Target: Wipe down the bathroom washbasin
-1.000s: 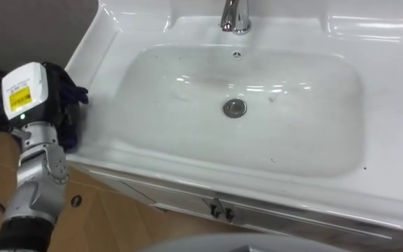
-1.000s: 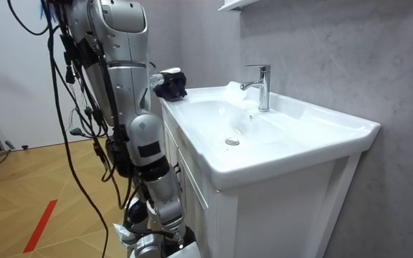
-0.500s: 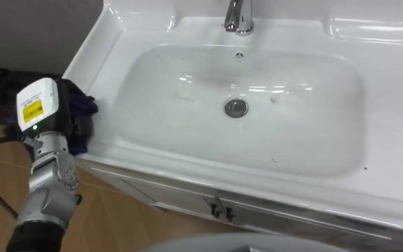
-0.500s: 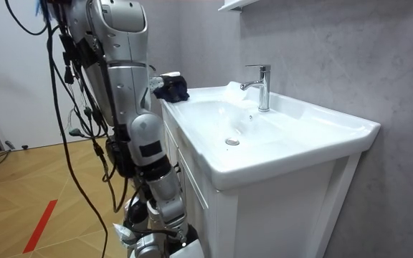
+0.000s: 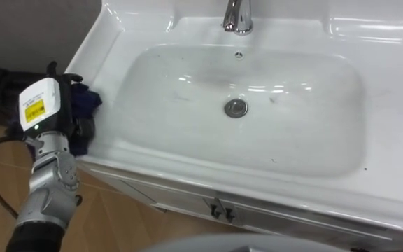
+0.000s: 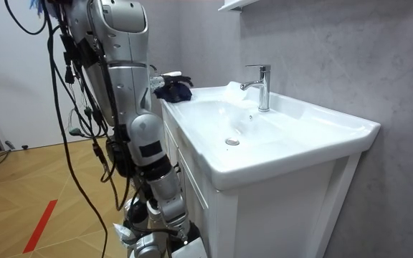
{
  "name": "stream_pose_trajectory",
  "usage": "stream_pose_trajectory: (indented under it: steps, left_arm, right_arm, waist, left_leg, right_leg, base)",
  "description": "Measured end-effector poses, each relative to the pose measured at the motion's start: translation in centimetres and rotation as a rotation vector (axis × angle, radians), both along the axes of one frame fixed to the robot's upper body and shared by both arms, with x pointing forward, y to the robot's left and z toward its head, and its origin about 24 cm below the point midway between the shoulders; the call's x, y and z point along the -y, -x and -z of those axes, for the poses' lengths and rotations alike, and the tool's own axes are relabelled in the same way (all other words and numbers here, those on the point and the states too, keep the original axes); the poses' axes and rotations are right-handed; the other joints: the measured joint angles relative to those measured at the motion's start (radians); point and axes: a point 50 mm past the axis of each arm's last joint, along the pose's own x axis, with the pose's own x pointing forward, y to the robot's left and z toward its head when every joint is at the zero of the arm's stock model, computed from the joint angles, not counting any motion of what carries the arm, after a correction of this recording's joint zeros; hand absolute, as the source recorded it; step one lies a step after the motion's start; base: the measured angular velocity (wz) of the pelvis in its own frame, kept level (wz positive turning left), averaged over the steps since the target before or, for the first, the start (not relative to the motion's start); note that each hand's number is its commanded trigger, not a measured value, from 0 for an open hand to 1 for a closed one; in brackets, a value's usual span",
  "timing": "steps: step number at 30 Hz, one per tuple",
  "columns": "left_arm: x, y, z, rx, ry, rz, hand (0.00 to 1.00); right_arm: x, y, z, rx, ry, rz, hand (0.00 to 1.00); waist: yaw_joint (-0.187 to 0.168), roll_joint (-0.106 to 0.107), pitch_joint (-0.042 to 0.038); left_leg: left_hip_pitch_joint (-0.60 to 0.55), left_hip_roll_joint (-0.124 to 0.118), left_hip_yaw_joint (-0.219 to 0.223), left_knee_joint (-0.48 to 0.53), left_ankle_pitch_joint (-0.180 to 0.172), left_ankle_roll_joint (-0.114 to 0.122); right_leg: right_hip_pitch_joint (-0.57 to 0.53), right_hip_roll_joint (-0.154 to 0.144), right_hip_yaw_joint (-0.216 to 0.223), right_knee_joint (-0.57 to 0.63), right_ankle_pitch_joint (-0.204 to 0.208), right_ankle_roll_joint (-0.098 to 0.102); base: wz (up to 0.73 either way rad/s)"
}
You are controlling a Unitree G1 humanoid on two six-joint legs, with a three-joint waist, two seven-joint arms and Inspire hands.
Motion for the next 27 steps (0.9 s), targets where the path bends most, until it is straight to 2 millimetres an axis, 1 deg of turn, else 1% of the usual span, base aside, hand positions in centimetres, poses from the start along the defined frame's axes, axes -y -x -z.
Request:
stream_pose_trajectory:
  steps: [6, 9, 14, 17, 19, 22, 27]
  left_arm:
    - [0.6, -0.7, -1.5, 0.102, -0.007, 0.029, 0.0]
    - [1.0, -1.1, -2.7, 0.159, -0.008, 0.05, 0.0]
    - [2.0, -1.6, -4.6, 0.285, 0.004, 0.092, 0.0]
    - [2.3, -2.0, -5.2, 0.317, 0.009, 0.112, 0.0]
    - [2.4, -2.2, -5.4, 0.33, 0.02, 0.118, 0.0]
    - [2.5, -2.3, -5.5, 0.336, 0.023, 0.125, 0.0]
    - [2.2, -2.3, -5.5, 0.364, 0.138, 0.091, 0.0]
  right_arm:
    - [0.0, 0.1, 0.0, -0.003, 0.005, 0.001, 0.0]
    - [-0.1, 0.1, 0.0, -0.001, 0.002, 0.0, 0.0]
    - [-0.7, 0.3, 0.3, -0.004, -0.002, -0.002, 0.0]
    - [-1.0, 0.9, 0.4, -0.018, -0.011, 0.001, 0.0]
    - [-1.3, 1.3, 0.6, -0.03, -0.018, 0.002, 0.0]
    - [-1.5, 1.7, 0.6, -0.046, -0.022, 0.006, 0.0]
    - [-1.4, 1.3, 0.6, -0.037, -0.019, 0.004, 0.0]
  waist:
    - [-0.003, 0.003, 0.0004]
    - [-0.016, 0.006, 0.0004]
    - [-0.025, 0.004, 0.0013]
    - [-0.027, 0.002, 0.0025]
    - [-0.028, -0.001, 0.0044]
    - [-0.027, -0.001, 0.0047]
    - [-0.041, 0.001, 0.0049]
  left_leg:
    - [-0.002, 0.0, 0.0, -0.001, 0.0, 0.0]
    - [-0.002, 0.0, 0.0, -0.003, 0.0, 0.0]
    - [0.011, 0.0, 0.007, -0.022, 0.0, 0.0]
    - [0.017, 0.0, 0.006, -0.032, 0.0, 0.0]
    - [0.017, 0.0, 0.006, -0.032, 0.0, 0.0]
    - [0.017, -0.001, 0.006, -0.032, 0.0, 0.0]
    - [0.017, -0.001, 0.007, -0.03, 0.0, 0.0]
  right_leg:
    - [0.0, 0.001, 0.001, 0.0, 0.001, -0.001]
    - [0.0, 0.001, 0.001, 0.0, 0.001, -0.001]
    - [0.001, 0.001, 0.004, 0.001, 0.001, -0.001]
    - [0.001, 0.001, 0.006, 0.002, 0.001, -0.001]
    - [0.002, 0.001, 0.007, 0.002, 0.002, -0.001]
    - [0.001, 0.001, 0.014, 0.001, 0.002, 0.0]
    - [0.0, 0.001, 0.016, 0.0, 0.003, 0.001]
  base:
    - [0.0]
    - [0.0]
    - [-0.02]
    - [0.0]
    - [0.0]
    - [-0.03]
    - [-0.01]
